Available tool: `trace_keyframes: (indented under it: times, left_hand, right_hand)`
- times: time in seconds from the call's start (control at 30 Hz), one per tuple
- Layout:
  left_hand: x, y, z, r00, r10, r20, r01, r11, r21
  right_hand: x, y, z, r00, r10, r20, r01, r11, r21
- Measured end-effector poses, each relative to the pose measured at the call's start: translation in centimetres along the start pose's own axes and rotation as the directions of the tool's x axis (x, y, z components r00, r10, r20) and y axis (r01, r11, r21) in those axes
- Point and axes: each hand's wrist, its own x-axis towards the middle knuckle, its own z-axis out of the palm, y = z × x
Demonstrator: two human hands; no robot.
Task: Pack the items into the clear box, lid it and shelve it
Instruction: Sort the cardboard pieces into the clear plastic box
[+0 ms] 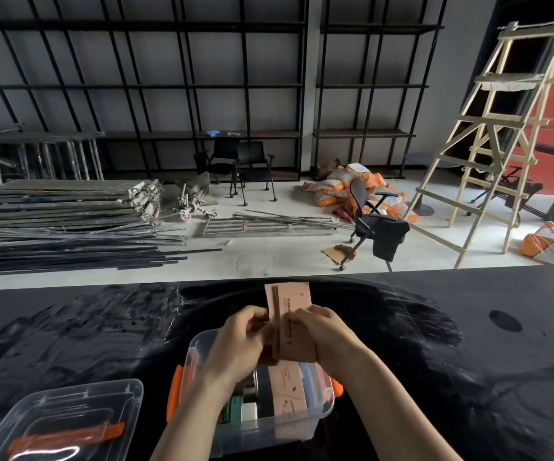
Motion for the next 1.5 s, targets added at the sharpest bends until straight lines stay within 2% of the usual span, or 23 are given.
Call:
trace_keyframes:
  times: [0.07, 0.13, 0.2, 0.23, 0.33, 0.4, 0.47, 0.6, 0.7, 0.77, 0.83, 0.9, 0.93, 1.0, 1.1, 1.17, 1.2, 1.27, 1.33, 1.37, 1.43, 1.5]
  left_hand:
    - [-0.1, -0.4, 0.7, 0.998, -0.023, 0.058, 0.024, 1.0, -0.016]
    - [0.0, -1.4, 1.5, 0.998, -0.042, 0.051, 0.029, 0.975, 0.22]
    - [0.1, -2.6, 2.6, 0.995, -0.063, 0.075, 0.011, 0.835, 0.55]
    - [0.1, -3.2, 3.2, 0.991, -0.087, 0.1, 0.001, 0.76, 0.65]
    - [0.0, -4.0, 4.5, 0.97, -0.221, 0.106, 0.051, 0.605, 0.794]
    - [0.3, -4.1, 5.0, 0.951, -0.287, 0.113, 0.074, 0.567, 0.821]
    - [0.6, -3.9, 5.2, 0.943, -0.31, 0.124, 0.086, 0.585, 0.807]
    - [0.7, -3.7, 4.9, 0.956, -0.26, 0.135, 0.061, 0.628, 0.776]
    - [0.4, -3.5, 4.3, 0.982, -0.157, 0.104, 0.019, 0.633, 0.774]
    - [0.3, -3.1, 3.6, 0.995, -0.071, 0.067, -0.001, 0.676, 0.737]
    - [0.1, -2.2, 2.7, 1.0, 0.017, -0.011, -0.006, 0.766, 0.643]
    - [-0.2, -0.9, 1.6, 0.988, 0.084, -0.133, -0.027, 0.922, 0.387]
    - [-0.1, -0.4, 1.0, 0.976, 0.103, -0.192, -0.049, 0.963, 0.266]
    - [0.4, 0.1, 0.4, 0.96, 0.132, -0.246, -0.096, 0.984, 0.149]
    - [0.7, 1.0, 0.6, 0.962, 0.144, -0.232, -0.138, 0.99, 0.04]
    - [0.5, 1.3, 0.4, 0.972, 0.158, -0.173, -0.151, 0.987, 0.052]
    - [0.4, 1.3, 0.2, 0.971, 0.186, -0.153, -0.169, 0.979, 0.116]
    - [0.1, 0.8, -0.5, 0.948, 0.275, -0.163, -0.212, 0.922, 0.324]
    - [-0.1, -0.1, -1.2, 0.913, 0.364, -0.183, -0.204, 0.798, 0.567]
    - [-0.1, -0.8, -1.6, 0.917, 0.368, -0.153, -0.178, 0.723, 0.667]
    - [-0.2, -2.0, -1.8, 0.975, 0.223, -0.021, -0.118, 0.59, 0.799]
    - [-0.2, -3.1, -1.5, 0.992, 0.043, 0.115, -0.122, 0.443, 0.888]
  right_hand:
    - [0.0, 0.2, -0.8, 1.0, -0.001, -0.02, 0.001, 1.0, -0.011]
    - [0.0, 0.3, -1.3, 0.997, -0.011, -0.072, 0.011, 1.0, 0.009]
    - [0.0, 0.4, -1.5, 0.99, -0.026, -0.137, 0.029, 0.999, 0.025]
    - [0.0, 0.5, -1.5, 0.988, -0.029, -0.155, 0.033, 0.999, 0.023]
    - [-0.2, 0.7, -1.2, 0.988, -0.03, -0.152, 0.031, 0.999, 0.006]
    - [-0.3, 0.7, -1.1, 0.989, -0.034, -0.143, 0.034, 0.999, -0.006]
    - [-0.2, 0.8, -1.0, 0.989, -0.046, -0.144, 0.044, 0.999, -0.018]
    - [-0.1, 0.7, -0.7, 0.983, -0.071, -0.169, 0.062, 0.997, -0.056]
    - [-0.2, 0.7, -0.6, 0.984, -0.063, -0.168, 0.054, 0.997, -0.056]
    - [-0.2, 0.6, -0.8, 0.988, -0.047, -0.149, 0.041, 0.998, -0.045]
    - [-0.4, 0.3, -0.9, 0.995, -0.02, -0.099, 0.021, 1.0, 0.007]
    - [-0.5, 0.2, -0.7, 0.997, -0.025, -0.076, 0.027, 0.999, 0.02]
    - [-0.5, 0.1, -0.4, 0.996, -0.035, -0.078, 0.036, 0.999, 0.012]
    - [-0.9, -0.1, 0.3, 0.996, -0.047, -0.08, 0.051, 0.998, 0.045]
    - [-1.2, -0.7, 1.0, 0.997, -0.072, -0.036, 0.076, 0.989, 0.128]
    - [-1.4, -0.9, 1.1, 0.996, -0.091, -0.006, 0.091, 0.984, 0.152]
    - [-1.3, -0.8, 1.0, 0.995, -0.102, -0.007, 0.101, 0.983, 0.154]
    - [-1.2, -0.5, 0.9, 0.993, -0.11, -0.038, 0.114, 0.984, 0.137]
    - [-1.3, -0.2, 0.7, 0.993, -0.094, -0.07, 0.102, 0.988, 0.119]
    - [-1.3, 0.0, 0.6, 0.994, -0.08, -0.074, 0.088, 0.99, 0.113]
    - [-1.5, 0.4, 0.6, 0.997, -0.055, -0.057, 0.059, 0.995, 0.074]
    - [-1.7, 0.8, 0.7, 0.999, -0.041, -0.03, 0.041, 0.999, -0.003]
